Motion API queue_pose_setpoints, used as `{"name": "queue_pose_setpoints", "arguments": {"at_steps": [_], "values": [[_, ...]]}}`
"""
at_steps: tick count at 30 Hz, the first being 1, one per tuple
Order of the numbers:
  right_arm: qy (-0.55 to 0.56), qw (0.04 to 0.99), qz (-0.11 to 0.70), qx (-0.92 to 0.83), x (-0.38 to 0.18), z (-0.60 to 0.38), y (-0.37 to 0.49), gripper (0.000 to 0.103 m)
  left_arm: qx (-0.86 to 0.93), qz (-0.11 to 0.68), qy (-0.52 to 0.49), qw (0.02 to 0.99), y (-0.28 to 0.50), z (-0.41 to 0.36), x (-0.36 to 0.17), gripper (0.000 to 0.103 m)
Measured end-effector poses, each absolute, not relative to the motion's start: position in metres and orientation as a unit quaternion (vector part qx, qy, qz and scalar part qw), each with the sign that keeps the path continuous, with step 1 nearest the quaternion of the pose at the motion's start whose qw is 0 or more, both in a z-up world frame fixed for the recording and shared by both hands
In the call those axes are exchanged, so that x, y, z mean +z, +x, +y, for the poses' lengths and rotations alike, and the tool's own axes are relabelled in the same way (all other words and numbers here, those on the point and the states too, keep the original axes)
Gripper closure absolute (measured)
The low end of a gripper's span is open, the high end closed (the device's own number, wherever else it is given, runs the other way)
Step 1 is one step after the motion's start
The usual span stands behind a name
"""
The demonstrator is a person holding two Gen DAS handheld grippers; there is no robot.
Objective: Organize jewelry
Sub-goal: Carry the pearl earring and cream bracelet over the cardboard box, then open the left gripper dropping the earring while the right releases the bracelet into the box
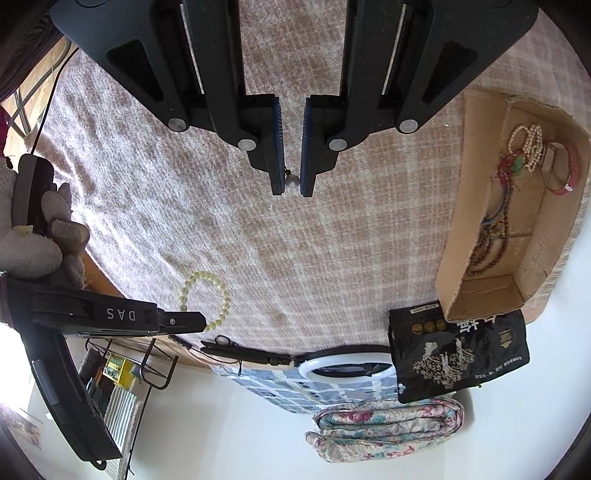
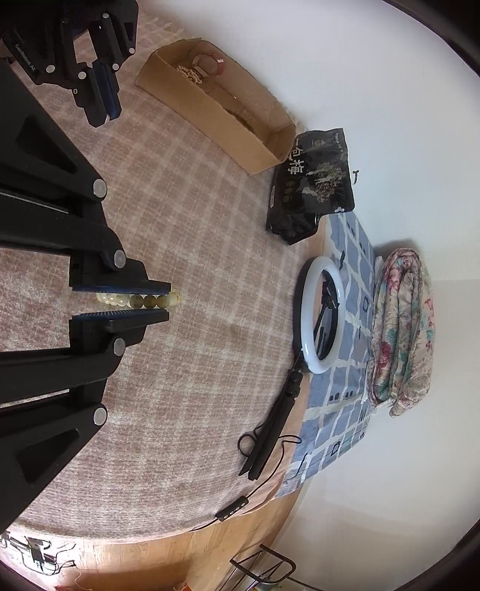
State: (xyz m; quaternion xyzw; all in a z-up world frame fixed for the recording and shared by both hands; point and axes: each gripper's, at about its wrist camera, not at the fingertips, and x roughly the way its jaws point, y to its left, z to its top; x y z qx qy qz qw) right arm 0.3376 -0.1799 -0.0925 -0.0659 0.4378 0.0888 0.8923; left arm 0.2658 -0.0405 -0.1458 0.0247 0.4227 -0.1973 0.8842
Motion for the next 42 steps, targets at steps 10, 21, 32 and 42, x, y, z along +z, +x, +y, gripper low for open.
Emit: {"name": "queue_pose_setpoints", "arguments": {"at_steps": [10, 21, 32, 42], "values": [[-0.084, 0.895, 0.42, 0.125, -0.075, -0.128, 0.335, 0.098, -0.171, 0.402, 0.002, 0.9, 0.262, 0.003, -0.125, 0.097], [-0.096, 0.892, 0.409, 0.166, -0.069, -0.067, 0.334, 0.098, -0.123, 0.396, -0.029, 0.909, 0.272, 0.064, -0.115, 0.097], [-0.095, 0.882, 0.404, 0.221, -0.072, -0.007, 0.331, 0.098, -0.069, 0.39, -0.054, 0.917, 0.303, 0.127, -0.104, 0.097], [-0.093, 0.868, 0.408, 0.268, -0.083, 0.041, 0.33, 0.098, -0.034, 0.387, -0.055, 0.92, 0.343, 0.171, -0.1, 0.097]]}}
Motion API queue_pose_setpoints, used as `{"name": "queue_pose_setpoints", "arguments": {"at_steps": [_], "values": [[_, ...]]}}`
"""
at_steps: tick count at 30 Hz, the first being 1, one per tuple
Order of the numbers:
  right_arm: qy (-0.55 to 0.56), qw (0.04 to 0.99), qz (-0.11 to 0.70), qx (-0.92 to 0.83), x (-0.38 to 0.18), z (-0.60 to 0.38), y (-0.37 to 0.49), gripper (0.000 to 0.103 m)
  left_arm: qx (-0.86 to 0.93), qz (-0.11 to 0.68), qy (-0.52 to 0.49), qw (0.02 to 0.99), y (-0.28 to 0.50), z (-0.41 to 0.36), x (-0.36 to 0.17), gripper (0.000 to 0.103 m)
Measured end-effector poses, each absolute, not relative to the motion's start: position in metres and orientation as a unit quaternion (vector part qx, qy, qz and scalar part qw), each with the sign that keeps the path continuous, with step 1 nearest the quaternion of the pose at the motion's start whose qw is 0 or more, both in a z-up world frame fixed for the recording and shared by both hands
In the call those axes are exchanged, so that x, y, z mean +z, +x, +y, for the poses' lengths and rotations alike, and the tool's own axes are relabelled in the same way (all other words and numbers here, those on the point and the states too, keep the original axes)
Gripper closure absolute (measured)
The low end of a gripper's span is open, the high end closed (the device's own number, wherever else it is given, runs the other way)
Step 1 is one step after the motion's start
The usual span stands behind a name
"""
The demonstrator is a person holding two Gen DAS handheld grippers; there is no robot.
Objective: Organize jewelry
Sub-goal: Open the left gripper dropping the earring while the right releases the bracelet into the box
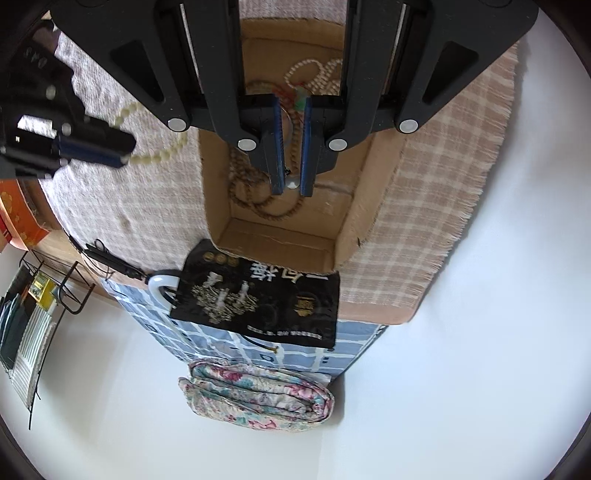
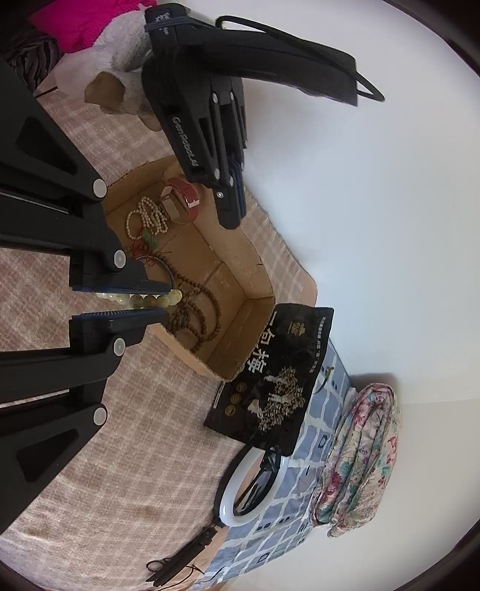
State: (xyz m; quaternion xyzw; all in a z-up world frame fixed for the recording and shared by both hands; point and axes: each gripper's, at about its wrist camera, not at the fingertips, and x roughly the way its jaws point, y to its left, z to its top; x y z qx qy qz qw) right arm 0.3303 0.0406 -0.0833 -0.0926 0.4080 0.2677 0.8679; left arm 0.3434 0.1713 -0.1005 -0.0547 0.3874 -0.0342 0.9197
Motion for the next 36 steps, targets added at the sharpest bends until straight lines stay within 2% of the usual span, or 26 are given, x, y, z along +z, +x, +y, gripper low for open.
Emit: {"name": "queue_pose_setpoints", "arguments": {"at_steps": [21, 22, 23, 24, 33, 36], "values": [[-0.091, 0.839, 0.434, 0.314, -0.111, 0.081, 0.326, 0.097, -0.019, 0.392, -0.065, 0.917, 0.377, 0.177, -0.11, 0.097], [-0.092, 0.839, 0.434, 0.314, -0.111, 0.081, 0.325, 0.093, -0.018, 0.393, -0.067, 0.917, 0.377, 0.178, -0.11, 0.097], [-0.093, 0.84, 0.433, 0.314, -0.111, 0.082, 0.324, 0.084, -0.016, 0.395, -0.068, 0.916, 0.377, 0.179, -0.11, 0.097], [-0.091, 0.84, 0.433, 0.315, -0.111, 0.082, 0.324, 0.08, -0.013, 0.395, -0.069, 0.916, 0.377, 0.18, -0.109, 0.097], [-0.097, 0.844, 0.434, 0.3, -0.112, 0.077, 0.323, 0.072, -0.013, 0.392, -0.06, 0.918, 0.373, 0.179, -0.105, 0.097], [-0.098, 0.847, 0.431, 0.295, -0.109, 0.075, 0.321, 0.062, -0.013, 0.389, -0.057, 0.919, 0.369, 0.176, -0.101, 0.097]]}}
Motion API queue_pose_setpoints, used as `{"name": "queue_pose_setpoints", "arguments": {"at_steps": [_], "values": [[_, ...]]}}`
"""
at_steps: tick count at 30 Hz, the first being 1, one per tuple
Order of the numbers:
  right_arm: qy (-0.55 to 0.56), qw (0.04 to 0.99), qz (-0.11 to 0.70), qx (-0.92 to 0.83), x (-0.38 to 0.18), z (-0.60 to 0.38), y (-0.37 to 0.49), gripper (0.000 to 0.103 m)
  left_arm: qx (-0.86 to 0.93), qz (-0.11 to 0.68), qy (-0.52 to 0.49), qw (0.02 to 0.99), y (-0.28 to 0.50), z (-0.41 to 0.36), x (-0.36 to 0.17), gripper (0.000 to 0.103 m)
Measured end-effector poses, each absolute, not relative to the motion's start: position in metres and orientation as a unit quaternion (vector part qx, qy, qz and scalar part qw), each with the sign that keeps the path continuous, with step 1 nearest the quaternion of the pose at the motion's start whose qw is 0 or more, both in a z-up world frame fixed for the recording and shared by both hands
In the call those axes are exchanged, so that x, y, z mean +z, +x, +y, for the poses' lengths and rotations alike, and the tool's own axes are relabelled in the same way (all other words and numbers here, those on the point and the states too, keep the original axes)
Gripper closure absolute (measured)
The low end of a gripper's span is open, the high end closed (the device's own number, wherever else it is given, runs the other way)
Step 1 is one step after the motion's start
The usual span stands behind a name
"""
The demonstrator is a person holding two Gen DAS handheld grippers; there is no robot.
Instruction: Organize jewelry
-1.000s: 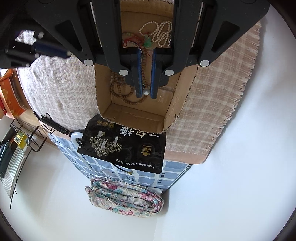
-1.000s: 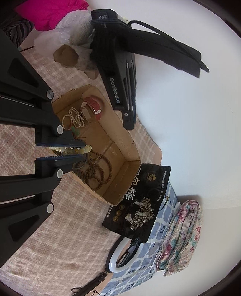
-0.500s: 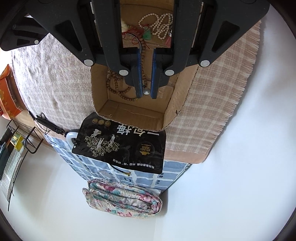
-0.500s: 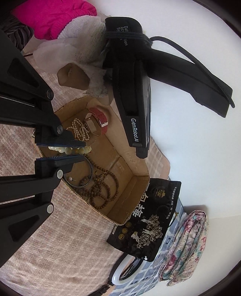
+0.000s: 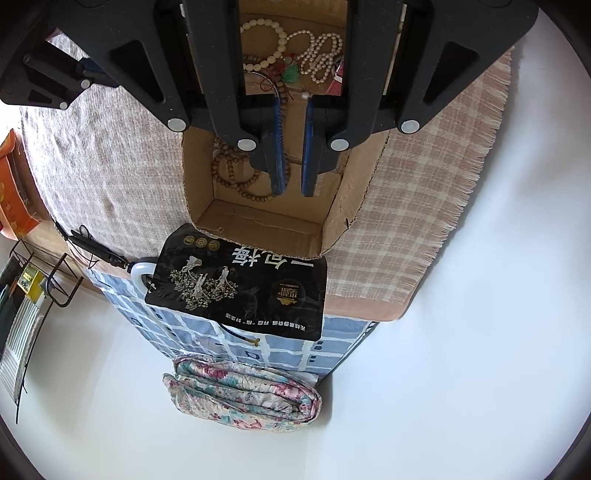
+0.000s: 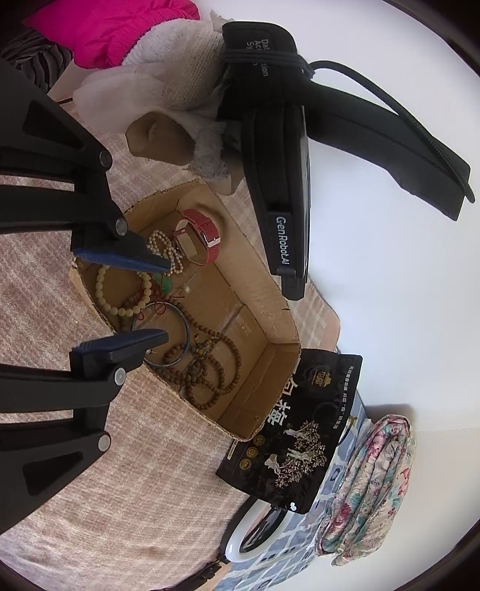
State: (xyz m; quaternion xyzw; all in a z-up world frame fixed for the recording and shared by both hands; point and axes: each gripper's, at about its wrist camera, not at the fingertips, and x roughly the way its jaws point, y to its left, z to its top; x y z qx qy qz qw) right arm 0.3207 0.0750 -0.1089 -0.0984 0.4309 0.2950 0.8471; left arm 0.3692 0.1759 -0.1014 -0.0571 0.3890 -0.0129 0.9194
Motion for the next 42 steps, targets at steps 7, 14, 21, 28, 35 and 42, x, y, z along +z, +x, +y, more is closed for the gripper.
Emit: {"name": "queue_pose_setpoints", "arguments": {"at_steps": [7, 14, 21, 28, 35, 42], "values": [[-0.099, 0.857, 0.418, 0.286, -0.097, 0.066, 0.312, 0.051, -0.006, 0.373, -0.052, 0.926, 0.357, 0.173, -0.088, 0.096], [-0.101, 0.864, 0.409, 0.277, -0.085, 0.055, 0.302, 0.049, 0.0, 0.358, -0.047, 0.933, 0.343, 0.169, -0.074, 0.096], [-0.103, 0.872, 0.4, 0.263, -0.074, 0.042, 0.291, 0.046, 0.009, 0.345, -0.049, 0.937, 0.326, 0.167, -0.06, 0.096], [-0.113, 0.879, 0.39, 0.251, -0.063, 0.029, 0.274, 0.043, 0.009, 0.333, -0.053, 0.942, 0.299, 0.161, -0.044, 0.096], [-0.118, 0.883, 0.381, 0.246, -0.054, 0.013, 0.255, 0.038, 0.001, 0.335, -0.057, 0.941, 0.269, 0.148, -0.038, 0.096], [-0.106, 0.894, 0.37, 0.229, -0.042, -0.011, 0.242, 0.033, -0.007, 0.326, -0.035, 0.945, 0.234, 0.127, -0.03, 0.096]]}}
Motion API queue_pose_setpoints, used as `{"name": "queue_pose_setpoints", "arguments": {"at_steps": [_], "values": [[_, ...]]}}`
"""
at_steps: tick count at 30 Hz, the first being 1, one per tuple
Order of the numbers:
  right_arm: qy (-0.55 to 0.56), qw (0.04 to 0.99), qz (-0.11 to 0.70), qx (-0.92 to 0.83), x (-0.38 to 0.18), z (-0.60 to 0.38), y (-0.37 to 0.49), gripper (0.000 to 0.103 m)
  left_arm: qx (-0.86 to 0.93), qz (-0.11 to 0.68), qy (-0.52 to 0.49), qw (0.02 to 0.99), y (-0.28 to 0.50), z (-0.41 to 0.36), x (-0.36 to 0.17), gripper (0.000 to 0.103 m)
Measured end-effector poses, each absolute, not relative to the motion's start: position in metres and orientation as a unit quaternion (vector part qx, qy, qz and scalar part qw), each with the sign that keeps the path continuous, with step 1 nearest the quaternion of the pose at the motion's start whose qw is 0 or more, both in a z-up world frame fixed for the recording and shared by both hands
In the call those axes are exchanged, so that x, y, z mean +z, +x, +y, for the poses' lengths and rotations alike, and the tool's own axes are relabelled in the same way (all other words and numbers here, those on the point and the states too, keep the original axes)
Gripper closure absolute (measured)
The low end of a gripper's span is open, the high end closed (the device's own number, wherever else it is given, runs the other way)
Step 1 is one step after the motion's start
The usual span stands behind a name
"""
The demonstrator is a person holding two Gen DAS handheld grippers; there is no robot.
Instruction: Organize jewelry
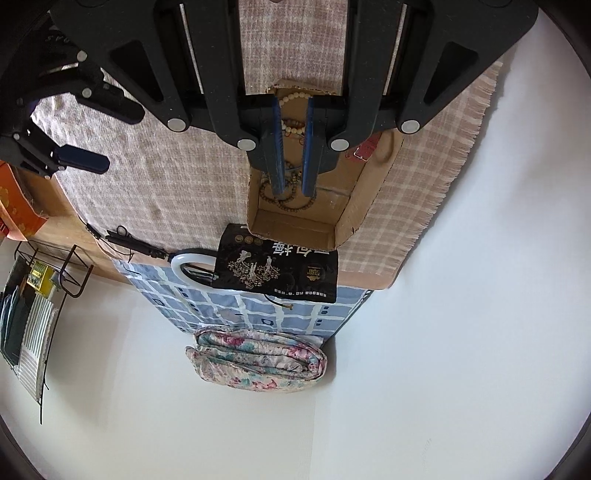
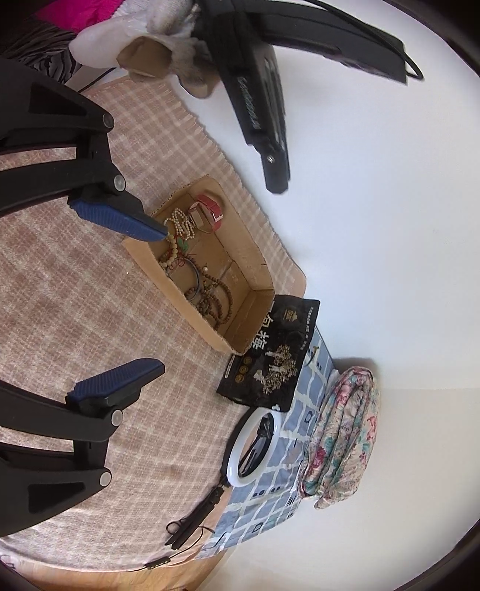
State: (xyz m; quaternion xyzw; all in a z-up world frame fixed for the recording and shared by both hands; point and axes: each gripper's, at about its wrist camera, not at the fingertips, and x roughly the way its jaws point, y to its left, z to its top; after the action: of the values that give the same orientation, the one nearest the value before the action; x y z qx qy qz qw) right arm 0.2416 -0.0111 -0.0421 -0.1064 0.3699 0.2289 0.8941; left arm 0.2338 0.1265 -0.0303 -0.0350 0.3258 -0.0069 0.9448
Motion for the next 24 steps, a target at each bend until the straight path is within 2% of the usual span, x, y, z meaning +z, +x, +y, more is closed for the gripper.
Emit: {"name": "queue_pose_setpoints", "arguments": {"at_steps": [2, 4, 5, 6, 10, 12, 15, 18, 21, 24], "values": [[-0.103, 0.898, 0.366, 0.222, -0.039, -0.018, 0.239, 0.03, -0.01, 0.323, -0.025, 0.946, 0.226, 0.12, -0.029, 0.096], [-0.099, 0.901, 0.363, 0.215, -0.037, -0.025, 0.236, 0.028, -0.01, 0.319, -0.012, 0.947, 0.217, 0.114, -0.028, 0.083], [-0.096, 0.902, 0.364, 0.212, -0.037, -0.028, 0.235, 0.028, -0.011, 0.317, -0.009, 0.948, 0.213, 0.112, -0.027, 0.071], [-0.094, 0.903, 0.364, 0.21, -0.036, -0.031, 0.233, 0.028, -0.01, 0.314, -0.007, 0.949, 0.209, 0.11, -0.027, 0.065], [-0.086, 0.907, 0.362, 0.199, -0.034, -0.042, 0.23, 0.025, -0.011, 0.307, 0.0, 0.951, 0.199, 0.104, -0.026, 0.063], [-0.082, 0.911, 0.357, 0.192, -0.033, -0.047, 0.229, 0.017, -0.012, 0.307, 0.002, 0.952, 0.196, 0.102, -0.027, 0.044], [-0.081, 0.914, 0.352, 0.185, -0.033, -0.051, 0.227, 0.016, -0.007, 0.298, 0.003, 0.954, 0.191, 0.098, -0.027, 0.03], [-0.082, 0.915, 0.352, 0.178, -0.034, -0.055, 0.229, 0.015, -0.003, 0.294, 0.005, 0.956, 0.189, 0.096, -0.027, 0.024], [-0.081, 0.92, 0.346, 0.167, -0.035, -0.06, 0.229, 0.002, -0.001, 0.292, 0.009, 0.956, 0.189, 0.093, -0.027, 0.023], [-0.082, 0.925, 0.337, 0.156, -0.035, -0.064, 0.229, 0.0, -0.001, 0.292, 0.01, 0.956, 0.19, 0.09, -0.028, 0.022]]}}
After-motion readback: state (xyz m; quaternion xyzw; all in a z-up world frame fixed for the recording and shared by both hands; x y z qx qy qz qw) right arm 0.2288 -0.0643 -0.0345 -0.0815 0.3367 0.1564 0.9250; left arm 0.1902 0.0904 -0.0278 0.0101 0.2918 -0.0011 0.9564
